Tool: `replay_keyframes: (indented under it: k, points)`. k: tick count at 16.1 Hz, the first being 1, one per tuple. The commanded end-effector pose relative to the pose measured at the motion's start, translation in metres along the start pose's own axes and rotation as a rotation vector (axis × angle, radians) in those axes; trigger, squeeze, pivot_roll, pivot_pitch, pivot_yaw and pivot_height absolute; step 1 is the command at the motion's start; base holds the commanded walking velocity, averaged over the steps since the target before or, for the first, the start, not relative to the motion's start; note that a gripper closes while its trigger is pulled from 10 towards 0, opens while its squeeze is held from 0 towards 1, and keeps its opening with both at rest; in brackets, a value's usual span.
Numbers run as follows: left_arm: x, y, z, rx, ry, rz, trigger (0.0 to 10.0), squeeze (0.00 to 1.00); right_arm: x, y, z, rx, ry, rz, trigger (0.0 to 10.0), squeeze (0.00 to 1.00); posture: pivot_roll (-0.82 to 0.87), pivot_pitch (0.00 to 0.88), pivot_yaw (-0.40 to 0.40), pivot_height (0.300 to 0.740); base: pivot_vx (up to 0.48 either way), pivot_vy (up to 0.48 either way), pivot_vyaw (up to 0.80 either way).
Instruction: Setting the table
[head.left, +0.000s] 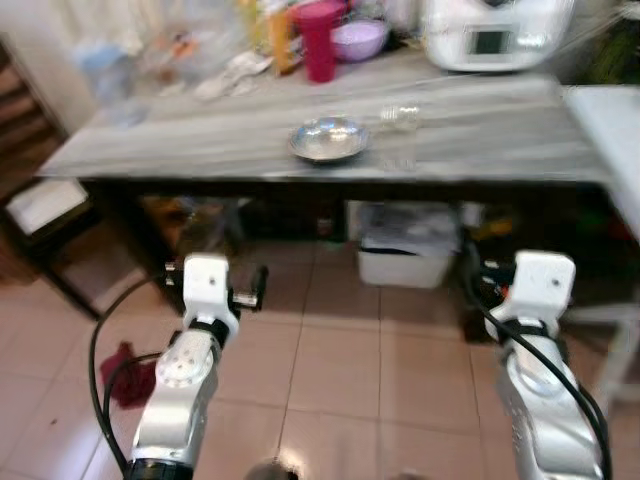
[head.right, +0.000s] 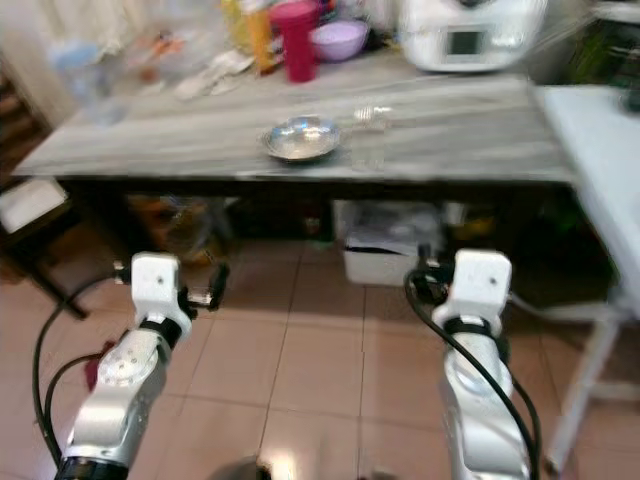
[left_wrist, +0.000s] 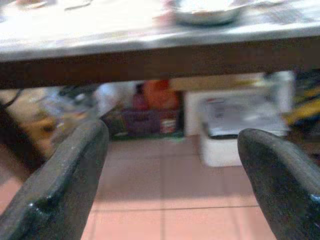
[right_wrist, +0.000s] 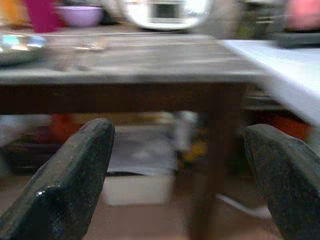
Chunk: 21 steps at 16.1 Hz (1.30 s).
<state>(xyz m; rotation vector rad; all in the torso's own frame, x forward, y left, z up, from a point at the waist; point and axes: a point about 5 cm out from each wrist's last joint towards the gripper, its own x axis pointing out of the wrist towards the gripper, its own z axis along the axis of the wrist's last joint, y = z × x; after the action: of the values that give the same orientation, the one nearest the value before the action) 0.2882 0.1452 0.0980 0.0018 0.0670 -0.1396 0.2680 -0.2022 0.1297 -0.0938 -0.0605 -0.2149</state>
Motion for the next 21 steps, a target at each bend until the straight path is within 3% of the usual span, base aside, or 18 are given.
replay_keyframes:
  k: [1, 4, 7, 10, 18, 21]
  points:
    - [-0.004, 0.011, 0.002, 0.038, -0.021, 0.029, 10.0, 0.00, -0.003, 0.001, 0.006, 0.001, -0.033, 0.002, 10.0, 0.00, -0.20, 0.088, 0.087, 0.740, 0.000, 0.000, 0.00]
    - [-0.015, 0.015, -0.003, 0.023, -0.030, -0.006, 10.0, 0.00, -0.006, 0.002, 0.005, 0.000, -0.036, -0.001, 10.0, 0.00, -0.21, 0.092, 0.098, 0.740, 0.000, 0.000, 0.00]
    - [-0.015, 0.010, -0.001, 0.019, -0.044, -0.047, 10.0, 0.00, -0.006, 0.005, 0.004, 0.011, -0.030, -0.001, 10.0, 0.00, -0.21, 0.091, 0.100, 0.740, 0.000, 0.000, -0.15]
    - [-0.014, 0.008, 0.001, -0.001, -0.060, -0.054, 10.0, 0.00, -0.005, 0.007, 0.004, 0.019, -0.022, 0.010, 10.0, 0.00, -0.20, 0.091, 0.096, 0.740, 0.000, -0.480, -0.54]
    - [-0.010, 0.004, 0.004, -0.028, -0.073, -0.069, 10.0, 0.00, -0.001, 0.012, 0.006, 0.034, -0.022, 0.037, 10.0, 0.00, -0.20, 0.094, 0.086, 0.740, 0.000, -0.480, 0.00]
    - [-0.006, 0.003, 0.006, -0.034, -0.082, -0.071, 10.0, 0.00, 0.002, 0.011, 0.007, 0.030, -0.024, 0.038, 10.0, 0.00, -0.21, 0.089, 0.084, 0.740, 0.000, -0.480, -0.66]
